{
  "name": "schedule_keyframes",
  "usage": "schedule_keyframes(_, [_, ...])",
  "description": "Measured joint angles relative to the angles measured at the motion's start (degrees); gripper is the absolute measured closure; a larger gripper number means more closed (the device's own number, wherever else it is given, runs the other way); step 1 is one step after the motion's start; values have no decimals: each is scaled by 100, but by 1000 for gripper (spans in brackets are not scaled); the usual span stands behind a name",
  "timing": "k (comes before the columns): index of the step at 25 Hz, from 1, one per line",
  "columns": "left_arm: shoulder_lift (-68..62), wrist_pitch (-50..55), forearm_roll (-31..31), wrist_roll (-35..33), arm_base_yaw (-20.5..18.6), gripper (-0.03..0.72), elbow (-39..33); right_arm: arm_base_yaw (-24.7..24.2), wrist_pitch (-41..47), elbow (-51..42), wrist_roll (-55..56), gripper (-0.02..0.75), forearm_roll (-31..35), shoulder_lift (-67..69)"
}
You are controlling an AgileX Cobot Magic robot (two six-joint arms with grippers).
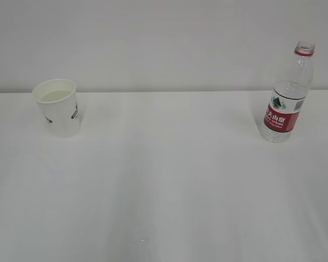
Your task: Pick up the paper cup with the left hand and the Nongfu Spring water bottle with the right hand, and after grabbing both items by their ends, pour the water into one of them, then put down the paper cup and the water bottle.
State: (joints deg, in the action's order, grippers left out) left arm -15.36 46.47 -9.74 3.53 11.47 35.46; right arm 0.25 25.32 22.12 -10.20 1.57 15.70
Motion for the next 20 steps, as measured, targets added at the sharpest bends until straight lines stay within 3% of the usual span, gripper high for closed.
schedule_keyframes(5, [350, 702, 24, 0, 0, 118, 9, 0, 962, 333, -1003, 144, 857, -301])
schedule_keyframes(11, [584, 1179, 128, 0, 0, 120, 22, 0, 2183, 737, -1022, 145, 942, -406])
schedule_keyframes(20, [1241, 1662, 392, 0, 0, 120, 36, 0, 3250, 852, -712, 146, 891, -892])
